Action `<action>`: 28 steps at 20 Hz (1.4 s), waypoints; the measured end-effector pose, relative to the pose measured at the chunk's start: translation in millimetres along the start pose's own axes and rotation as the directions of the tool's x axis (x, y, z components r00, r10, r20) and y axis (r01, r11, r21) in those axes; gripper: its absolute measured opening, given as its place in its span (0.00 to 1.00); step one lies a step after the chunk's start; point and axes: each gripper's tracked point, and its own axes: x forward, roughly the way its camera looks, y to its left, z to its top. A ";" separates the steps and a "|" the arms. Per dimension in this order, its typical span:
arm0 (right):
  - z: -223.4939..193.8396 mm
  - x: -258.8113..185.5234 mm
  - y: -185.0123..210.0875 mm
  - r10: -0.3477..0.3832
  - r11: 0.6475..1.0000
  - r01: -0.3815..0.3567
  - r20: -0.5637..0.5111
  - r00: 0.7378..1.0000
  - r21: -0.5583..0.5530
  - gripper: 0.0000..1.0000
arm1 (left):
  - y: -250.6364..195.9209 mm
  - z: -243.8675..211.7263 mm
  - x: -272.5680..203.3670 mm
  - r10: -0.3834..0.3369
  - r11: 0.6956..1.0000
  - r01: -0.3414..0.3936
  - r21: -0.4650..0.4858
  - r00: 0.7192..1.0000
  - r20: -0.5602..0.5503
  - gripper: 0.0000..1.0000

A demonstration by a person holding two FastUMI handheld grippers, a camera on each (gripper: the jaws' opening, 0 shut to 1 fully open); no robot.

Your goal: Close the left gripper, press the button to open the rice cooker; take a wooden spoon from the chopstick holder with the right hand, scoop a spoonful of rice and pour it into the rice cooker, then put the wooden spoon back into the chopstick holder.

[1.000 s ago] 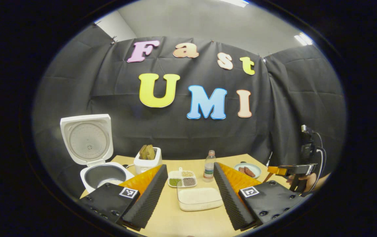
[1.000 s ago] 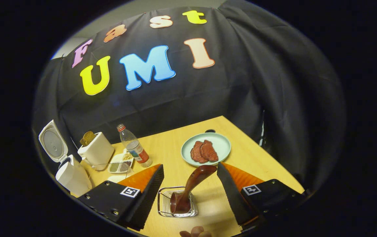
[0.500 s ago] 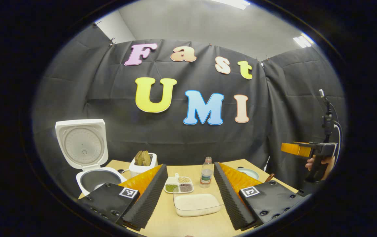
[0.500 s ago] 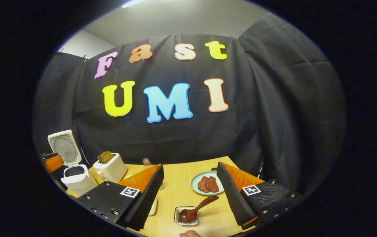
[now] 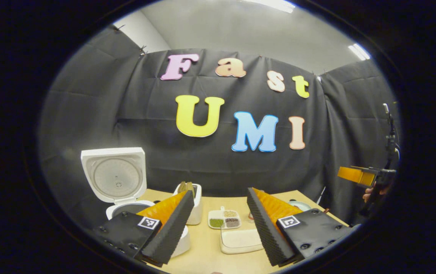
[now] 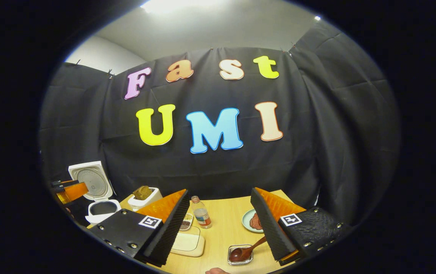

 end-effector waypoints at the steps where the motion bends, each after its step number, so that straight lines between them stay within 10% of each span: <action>1: 0.9 -0.1 1.5 -0.003 1.000 0.003 0.001 1.000 -0.002 0.98 | 15.3 6.1 2.3 0.016 1.000 -0.016 -0.014 1.000 0.005 0.96; 12: -11.8 9.5 10.3 -0.004 0.999 0.004 -0.011 1.000 -0.042 0.98 | 176.7 81.9 52.6 0.239 0.971 -0.239 -0.005 0.970 0.053 0.96; 28: -34.5 52.3 -11.4 -0.040 0.998 0.036 -0.082 0.996 -0.045 0.98 | 347.9 89.2 166.1 0.558 0.814 -0.561 -0.151 0.827 -0.068 0.96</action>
